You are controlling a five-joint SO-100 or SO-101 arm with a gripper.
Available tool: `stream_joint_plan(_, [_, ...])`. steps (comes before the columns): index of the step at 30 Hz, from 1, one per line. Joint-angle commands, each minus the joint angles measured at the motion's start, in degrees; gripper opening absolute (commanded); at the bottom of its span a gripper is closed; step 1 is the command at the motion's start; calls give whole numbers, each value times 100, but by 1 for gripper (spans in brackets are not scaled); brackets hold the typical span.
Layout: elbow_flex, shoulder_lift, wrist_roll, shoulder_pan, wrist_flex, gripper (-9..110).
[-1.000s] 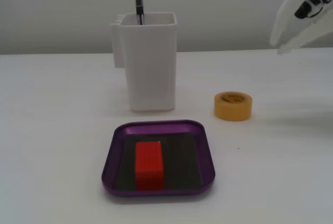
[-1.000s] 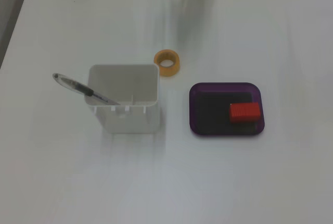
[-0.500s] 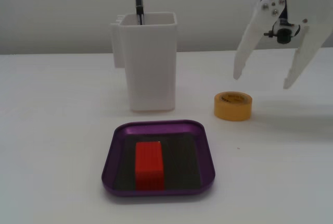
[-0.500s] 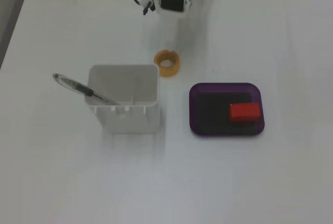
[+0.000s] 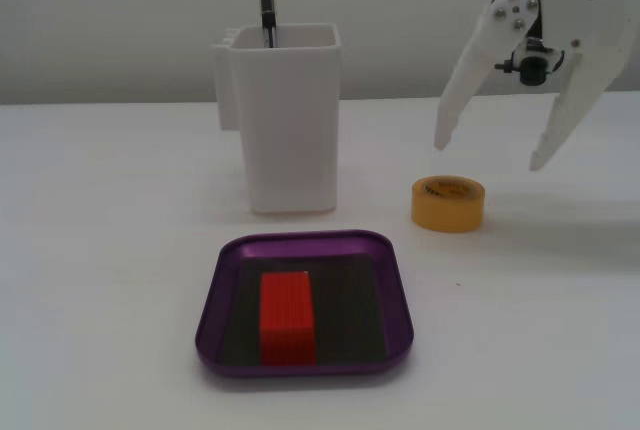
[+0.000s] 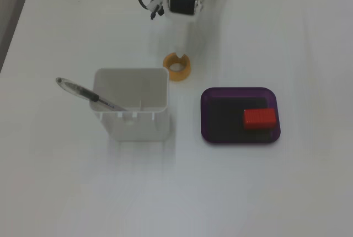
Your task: Grab up the yellow tape and put it in the box.
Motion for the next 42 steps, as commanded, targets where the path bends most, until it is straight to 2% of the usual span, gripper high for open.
stream_joint_plan(1, [193,18,-97,0,-334,24])
stream_joint_plan(23, [1266,18,-97,9,-1564,24])
stream_joint_plan(30, [1257,-439,-536,9,-1600,13])
stream_joint_plan(37, [1178,-967,-519,-18,-1556,0])
stream_joint_plan(42, [888,-378,-422,-97,-1037,-1])
